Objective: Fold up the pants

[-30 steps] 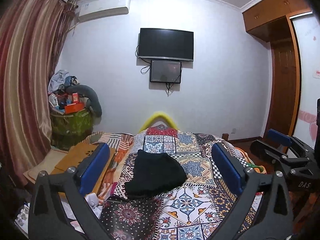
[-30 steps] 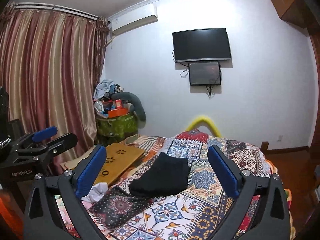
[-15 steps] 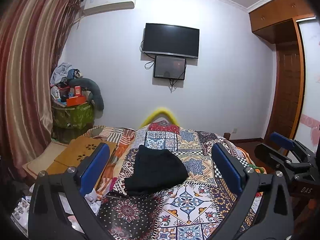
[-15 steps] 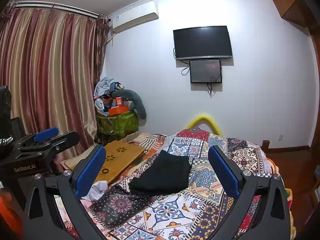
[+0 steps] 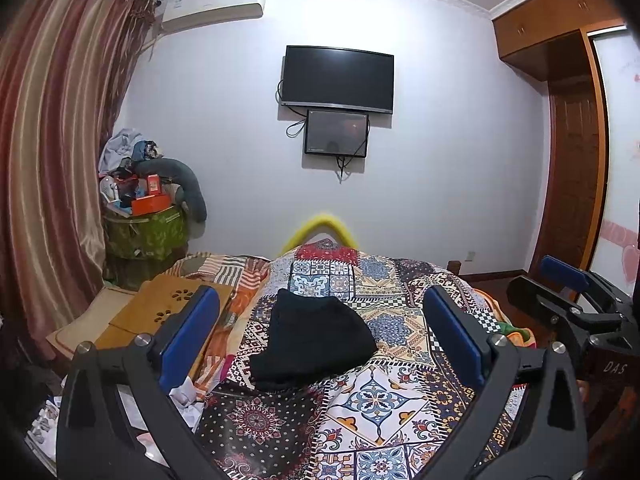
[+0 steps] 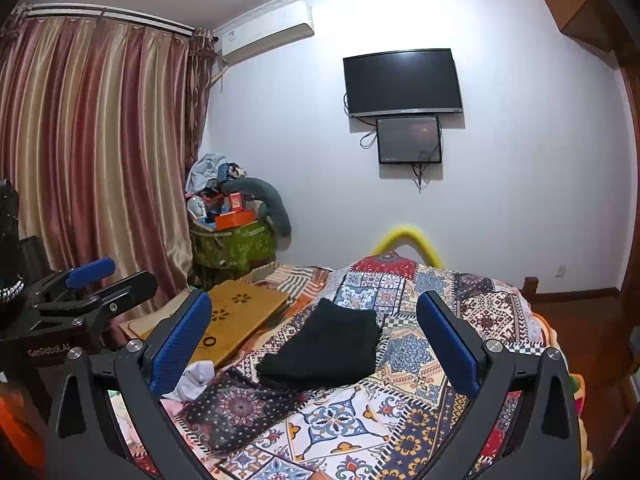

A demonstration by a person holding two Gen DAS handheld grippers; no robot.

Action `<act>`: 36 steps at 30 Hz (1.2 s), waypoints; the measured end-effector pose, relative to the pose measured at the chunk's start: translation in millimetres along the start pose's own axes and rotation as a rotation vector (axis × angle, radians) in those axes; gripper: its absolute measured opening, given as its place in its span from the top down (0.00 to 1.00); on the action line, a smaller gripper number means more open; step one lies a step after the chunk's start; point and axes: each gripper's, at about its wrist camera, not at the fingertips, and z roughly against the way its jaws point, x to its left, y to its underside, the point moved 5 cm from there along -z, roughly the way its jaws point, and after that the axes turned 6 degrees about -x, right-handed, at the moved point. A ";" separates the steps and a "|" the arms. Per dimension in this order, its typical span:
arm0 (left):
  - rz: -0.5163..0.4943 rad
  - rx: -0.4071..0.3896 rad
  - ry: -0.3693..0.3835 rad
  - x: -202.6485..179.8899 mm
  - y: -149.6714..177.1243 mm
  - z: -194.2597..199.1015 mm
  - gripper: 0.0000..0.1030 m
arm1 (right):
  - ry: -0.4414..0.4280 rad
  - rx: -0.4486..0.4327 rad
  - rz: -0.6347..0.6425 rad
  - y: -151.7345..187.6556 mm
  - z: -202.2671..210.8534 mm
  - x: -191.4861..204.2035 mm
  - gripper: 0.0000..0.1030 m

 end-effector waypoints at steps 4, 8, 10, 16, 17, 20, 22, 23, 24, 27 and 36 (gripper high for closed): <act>-0.001 0.006 0.006 -1.3 -0.3 -0.8 0.00 | 0.003 0.002 -0.003 0.5 0.7 -1.3 0.01; -0.002 0.008 0.011 -2.5 0.1 -1.0 0.00 | 0.004 0.005 -0.005 0.9 1.8 -1.4 0.01; -0.003 0.009 0.014 -2.7 0.6 -0.8 0.00 | 0.005 0.008 -0.006 2.0 1.8 -1.6 0.01; -0.013 0.013 0.020 -5.5 1.5 -0.5 0.00 | 0.007 0.012 -0.013 2.3 2.0 -3.3 0.01; -0.014 0.013 0.021 -6.2 1.4 -0.6 0.00 | 0.007 0.011 -0.014 2.0 2.2 -3.7 0.01; -0.014 0.017 0.027 -7.1 1.8 -0.6 0.00 | 0.012 0.009 -0.016 1.4 2.6 -4.5 0.01; -0.018 0.017 0.034 -8.5 1.9 -0.6 0.00 | 0.014 0.007 -0.018 0.9 3.2 -5.4 0.01; -0.022 0.018 0.038 -9.8 2.1 -0.6 0.00 | 0.015 0.005 -0.019 0.8 3.3 -5.8 0.01; -0.026 0.018 0.043 -10.8 2.3 -0.5 0.00 | 0.015 0.005 -0.020 0.6 3.4 -6.0 0.01; -0.037 0.018 0.050 -13.6 2.8 -0.2 0.00 | 0.019 0.008 -0.017 1.4 3.2 -5.1 0.01; -0.054 0.031 0.066 -16.7 6.4 -1.4 0.00 | 0.025 0.003 -0.023 2.0 3.6 -6.4 0.01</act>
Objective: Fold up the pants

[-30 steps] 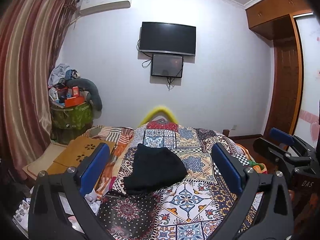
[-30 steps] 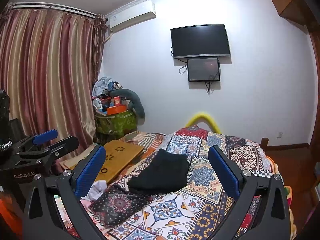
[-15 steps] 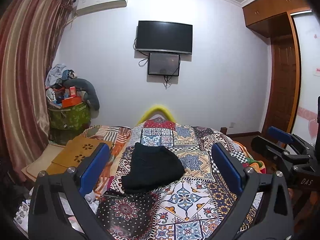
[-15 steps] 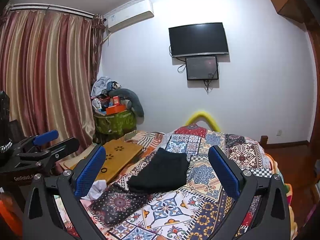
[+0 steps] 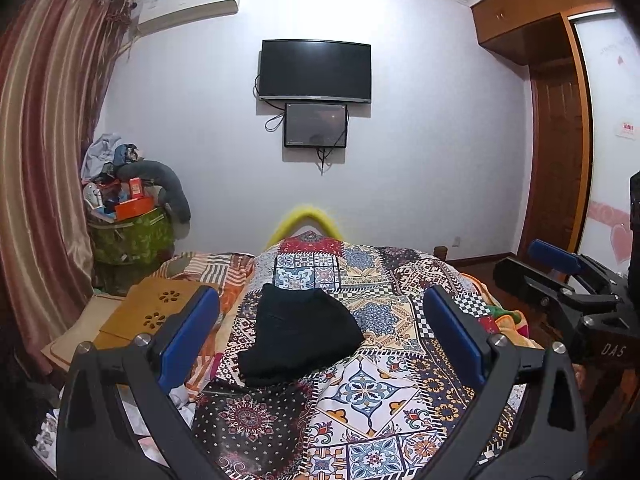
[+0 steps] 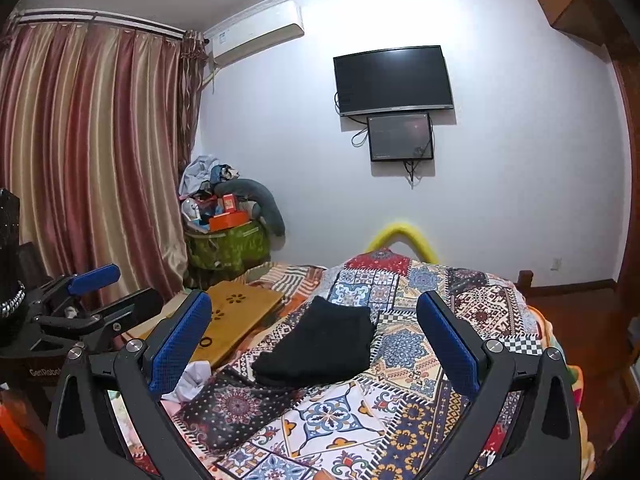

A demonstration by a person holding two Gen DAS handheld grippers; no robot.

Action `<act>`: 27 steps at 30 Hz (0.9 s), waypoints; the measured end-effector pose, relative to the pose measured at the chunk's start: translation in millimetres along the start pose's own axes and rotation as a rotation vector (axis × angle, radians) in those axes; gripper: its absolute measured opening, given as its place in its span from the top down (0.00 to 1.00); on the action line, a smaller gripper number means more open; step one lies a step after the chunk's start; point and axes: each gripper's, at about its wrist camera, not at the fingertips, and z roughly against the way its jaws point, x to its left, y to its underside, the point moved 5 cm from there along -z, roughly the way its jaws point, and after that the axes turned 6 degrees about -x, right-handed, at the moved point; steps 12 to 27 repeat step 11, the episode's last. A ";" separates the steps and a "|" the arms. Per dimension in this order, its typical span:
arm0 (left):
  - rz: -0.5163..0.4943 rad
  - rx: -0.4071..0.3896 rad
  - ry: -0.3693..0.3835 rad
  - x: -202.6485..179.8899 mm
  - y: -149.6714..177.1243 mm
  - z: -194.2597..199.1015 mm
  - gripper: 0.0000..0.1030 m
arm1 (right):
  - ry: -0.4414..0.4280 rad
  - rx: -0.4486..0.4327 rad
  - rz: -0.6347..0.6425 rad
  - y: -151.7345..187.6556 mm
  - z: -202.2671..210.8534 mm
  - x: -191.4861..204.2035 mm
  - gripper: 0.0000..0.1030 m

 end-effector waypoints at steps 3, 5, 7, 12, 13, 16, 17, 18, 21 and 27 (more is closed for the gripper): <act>0.000 0.005 0.006 -0.5 0.9 -0.6 0.00 | 0.004 0.001 -0.001 0.6 -0.4 -1.9 0.01; 0.002 0.005 0.007 0.0 1.3 -0.9 0.00 | 0.004 0.002 -0.002 1.0 0.3 -2.3 0.01; 0.006 0.001 -0.004 1.0 1.6 -1.0 0.00 | 0.006 0.003 -0.001 1.1 -0.2 -2.4 0.01; 0.012 0.012 0.006 0.9 3.5 -2.6 0.00 | 0.007 0.006 0.000 1.3 -0.1 -1.7 0.01; 0.012 0.012 0.006 0.9 3.5 -2.6 0.00 | 0.007 0.006 0.000 1.3 -0.1 -1.7 0.01; 0.012 0.012 0.006 0.9 3.5 -2.6 0.00 | 0.007 0.006 0.000 1.3 -0.1 -1.7 0.01; 0.012 0.012 0.006 0.9 3.5 -2.6 0.00 | 0.007 0.006 0.000 1.3 -0.1 -1.7 0.01; 0.012 0.012 0.006 0.9 3.5 -2.6 0.00 | 0.007 0.006 0.000 1.3 -0.1 -1.7 0.01; 0.012 0.012 0.006 0.9 3.5 -2.6 0.00 | 0.007 0.006 0.000 1.3 -0.1 -1.7 0.01; 0.012 0.012 0.006 0.9 3.5 -2.6 0.00 | 0.007 0.006 0.000 1.3 -0.1 -1.7 0.01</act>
